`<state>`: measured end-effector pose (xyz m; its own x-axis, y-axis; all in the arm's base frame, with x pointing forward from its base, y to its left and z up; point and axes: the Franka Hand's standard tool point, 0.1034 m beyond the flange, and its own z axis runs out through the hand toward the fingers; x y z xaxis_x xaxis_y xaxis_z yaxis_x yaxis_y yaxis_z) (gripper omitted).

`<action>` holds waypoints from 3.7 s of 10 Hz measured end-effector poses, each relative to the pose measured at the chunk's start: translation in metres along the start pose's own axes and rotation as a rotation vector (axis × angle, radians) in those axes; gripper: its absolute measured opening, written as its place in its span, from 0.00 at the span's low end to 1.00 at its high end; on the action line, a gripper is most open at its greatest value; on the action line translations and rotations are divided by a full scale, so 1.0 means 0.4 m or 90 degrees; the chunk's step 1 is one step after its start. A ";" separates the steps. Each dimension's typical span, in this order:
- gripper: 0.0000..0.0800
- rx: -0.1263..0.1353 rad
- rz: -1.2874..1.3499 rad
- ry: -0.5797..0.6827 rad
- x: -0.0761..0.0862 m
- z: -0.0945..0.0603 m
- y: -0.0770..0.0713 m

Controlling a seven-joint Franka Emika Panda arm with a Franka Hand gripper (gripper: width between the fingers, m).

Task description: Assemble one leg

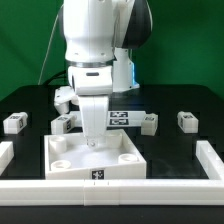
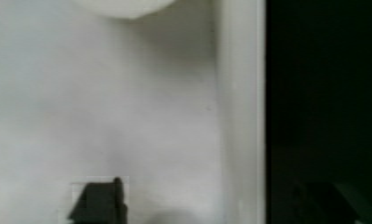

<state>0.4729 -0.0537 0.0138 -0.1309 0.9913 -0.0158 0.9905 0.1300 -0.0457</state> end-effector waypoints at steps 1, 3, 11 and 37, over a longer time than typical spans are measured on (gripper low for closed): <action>0.50 0.000 0.000 0.000 0.000 0.000 0.000; 0.10 0.000 0.000 0.000 0.000 0.000 0.000; 0.07 -0.003 0.002 0.000 0.001 -0.001 0.002; 0.81 -0.006 0.119 0.014 0.315 -0.036 0.095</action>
Offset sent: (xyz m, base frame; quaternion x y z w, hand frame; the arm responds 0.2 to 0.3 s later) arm 0.0000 0.0000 0.0000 0.0000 0.0000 0.0000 1.0000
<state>0.4945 0.0763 0.0245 0.0557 0.9984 -0.0014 0.9978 -0.0558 -0.0349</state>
